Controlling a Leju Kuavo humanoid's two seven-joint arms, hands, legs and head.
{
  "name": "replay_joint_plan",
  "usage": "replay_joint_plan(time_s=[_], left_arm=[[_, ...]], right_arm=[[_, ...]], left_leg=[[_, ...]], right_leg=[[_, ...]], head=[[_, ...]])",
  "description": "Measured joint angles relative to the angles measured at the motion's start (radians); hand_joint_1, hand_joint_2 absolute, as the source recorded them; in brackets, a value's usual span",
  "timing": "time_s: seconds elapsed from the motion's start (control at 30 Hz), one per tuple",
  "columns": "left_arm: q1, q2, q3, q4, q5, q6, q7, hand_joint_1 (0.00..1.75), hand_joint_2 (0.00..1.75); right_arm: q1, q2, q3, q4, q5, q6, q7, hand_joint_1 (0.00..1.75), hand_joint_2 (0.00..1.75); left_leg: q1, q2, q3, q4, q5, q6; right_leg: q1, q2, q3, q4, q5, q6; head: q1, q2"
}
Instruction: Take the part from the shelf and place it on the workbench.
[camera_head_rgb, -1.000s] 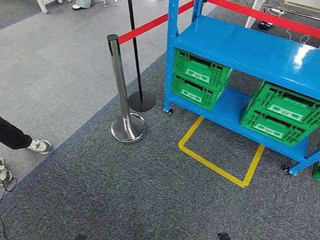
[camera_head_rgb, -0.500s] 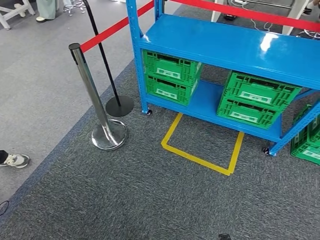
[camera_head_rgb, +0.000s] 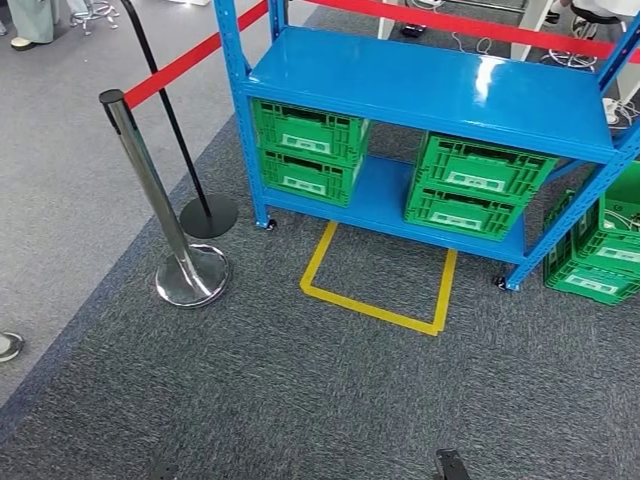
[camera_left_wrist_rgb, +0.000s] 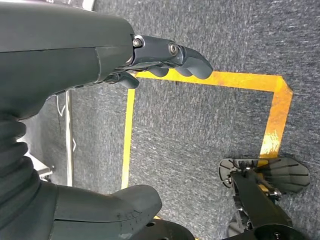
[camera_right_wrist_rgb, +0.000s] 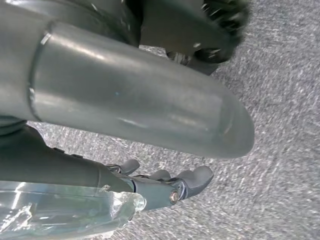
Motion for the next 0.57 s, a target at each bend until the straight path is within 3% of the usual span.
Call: replay_joint_plan(time_s=[0.07,0.13,0.2,0.27,0.33,0.37,0.4,0.43,0.5,0.57], left_arm=[[0.001,0.002,0.000,0.000,0.000,0.002,0.009,0.00,1.75],[0.001,0.005,0.000,0.000,0.000,0.006,0.021,0.00,1.75],[0.001,0.006,0.000,0.000,0.000,0.007,0.031,0.00,1.75],[0.002,0.005,0.000,0.000,-0.001,0.006,0.038,0.00,1.75],[0.005,0.004,0.000,0.000,-0.002,0.006,0.042,0.00,1.75],[0.007,0.004,0.000,0.000,-0.003,0.005,0.044,0.00,1.75],[0.008,0.005,0.000,0.000,-0.003,0.004,0.044,0.00,1.31],[0.009,0.004,0.000,0.000,-0.003,0.002,0.042,0.00,0.87],[0.008,0.002,0.000,0.000,-0.006,-0.001,0.026,0.00,0.00],[0.006,0.000,0.000,0.000,-0.009,-0.003,0.006,0.00,0.00]], right_arm=[[0.003,0.002,0.000,0.000,-0.004,0.000,0.001,0.00,0.00],[0.013,0.005,-0.002,0.000,-0.007,-0.001,0.003,0.00,0.00],[0.027,0.005,-0.006,0.000,-0.010,-0.003,0.008,0.00,0.00],[0.033,0.005,-0.010,0.000,-0.012,-0.006,0.012,0.00,0.00],[0.035,0.005,-0.012,0.000,-0.014,-0.010,0.014,0.00,0.00],[0.036,0.005,-0.013,0.000,-0.015,-0.012,0.013,0.00,0.00],[0.039,0.005,-0.015,0.000,-0.015,-0.013,0.012,0.00,0.00],[0.042,0.005,-0.016,0.000,-0.015,-0.016,0.010,0.00,0.00],[0.045,0.005,-0.017,0.000,-0.012,-0.020,0.005,0.00,0.00],[0.045,0.005,-0.017,0.000,-0.009,-0.022,-0.001,0.00,0.00]], left_leg=[[-0.006,0.013,0.004,0.002,-0.005,-0.009],[-0.008,0.027,0.007,0.001,-0.006,-0.017],[-0.005,0.020,0.006,0.010,-0.018,-0.028],[-0.002,-0.013,-0.026,0.083,-0.065,-0.038],[-0.001,-0.035,-0.092,0.216,-0.126,-0.042],[-0.001,-0.038,-0.120,0.266,-0.139,-0.042],[-0.001,-0.040,-0.134,0.286,-0.134,-0.042],[0.000,-0.040,-0.130,0.266,-0.109,-0.042],[0.003,-0.043,-0.079,0.146,-0.035,-0.040],[0.006,-0.050,-0.035,0.046,0.004,-0.038]], right_leg=[[0.005,-0.023,0.047,-0.085,0.020,-0.011],[0.007,-0.010,0.049,-0.093,0.020,-0.025],[0.004,0.006,0.048,-0.095,0.023,-0.037],[-0.002,0.022,0.047,-0.098,0.027,-0.048],[-0.002,0.038,0.044,-0.098,0.028,-0.054],[-0.002,0.047,0.044,-0.098,0.029,-0.055],[-0.003,0.054,0.044,-0.098,0.029,-0.055],[-0.003,0.061,0.044,-0.098,0.029,-0.054],[-0.003,0.071,0.045,-0.098,0.029,-0.049],[0.000,0.076,0.043,-0.094,0.028,-0.042]], head=[[-0.002,0.000],[-0.003,0.000],[-0.003,0.000],[-0.006,0.000],[-0.008,0.000],[-0.008,0.000],[-0.009,0.000],[-0.009,0.000],[-0.010,0.000],[-0.011,0.000]])
